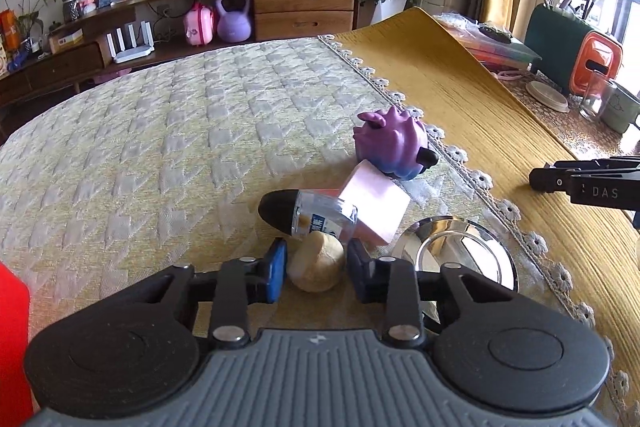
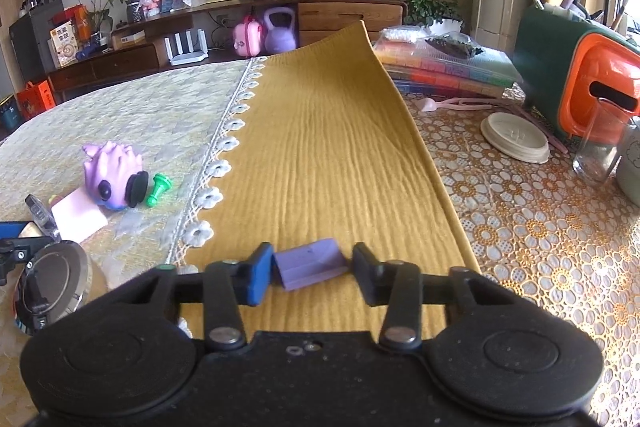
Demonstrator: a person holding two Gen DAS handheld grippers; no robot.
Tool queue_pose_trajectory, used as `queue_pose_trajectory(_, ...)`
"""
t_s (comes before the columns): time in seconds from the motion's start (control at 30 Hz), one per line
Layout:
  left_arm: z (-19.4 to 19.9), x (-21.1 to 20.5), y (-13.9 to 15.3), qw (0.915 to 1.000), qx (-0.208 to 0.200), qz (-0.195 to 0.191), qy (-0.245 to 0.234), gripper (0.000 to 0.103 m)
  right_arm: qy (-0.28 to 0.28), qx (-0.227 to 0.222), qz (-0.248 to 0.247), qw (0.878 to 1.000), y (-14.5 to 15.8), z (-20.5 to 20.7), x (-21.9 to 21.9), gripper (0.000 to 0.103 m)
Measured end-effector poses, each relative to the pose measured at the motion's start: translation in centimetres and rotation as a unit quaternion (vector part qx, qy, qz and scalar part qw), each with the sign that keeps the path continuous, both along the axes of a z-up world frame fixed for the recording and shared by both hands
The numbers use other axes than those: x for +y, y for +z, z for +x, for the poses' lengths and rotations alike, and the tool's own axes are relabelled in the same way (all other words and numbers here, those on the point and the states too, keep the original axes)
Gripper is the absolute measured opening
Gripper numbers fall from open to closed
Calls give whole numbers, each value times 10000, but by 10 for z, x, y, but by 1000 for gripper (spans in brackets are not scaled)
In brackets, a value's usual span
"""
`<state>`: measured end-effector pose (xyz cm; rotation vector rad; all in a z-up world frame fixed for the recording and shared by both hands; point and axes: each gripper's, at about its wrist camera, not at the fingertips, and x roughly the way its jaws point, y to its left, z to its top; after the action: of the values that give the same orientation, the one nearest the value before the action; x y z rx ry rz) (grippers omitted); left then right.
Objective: Organize rigid objects
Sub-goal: 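Grasp the beige egg-shaped object with the left tool while the right tool grasps the purple block, then lift and carry the beige object and purple block over the red tin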
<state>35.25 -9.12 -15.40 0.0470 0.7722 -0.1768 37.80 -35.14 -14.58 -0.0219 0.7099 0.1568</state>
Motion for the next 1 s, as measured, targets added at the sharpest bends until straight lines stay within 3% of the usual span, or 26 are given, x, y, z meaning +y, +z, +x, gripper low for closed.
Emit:
queue_pose_trajectory(0.33, -17, 10, 14, 9999, 55, -103, 76, 29, 67, -117, 176, 9998, 23, -27, 17, 40)
queue_pose_trajectory(0.77, -75, 50, 61, 9990, 142, -328, 270, 29, 748, -174, 609, 9952, 77, -98, 75, 40)
queue_pose_trajectory(1.0, -111, 84, 84, 9979, 199, -408, 462, 29, 1186, -239, 611, 9908, 106, -133, 116, 40)
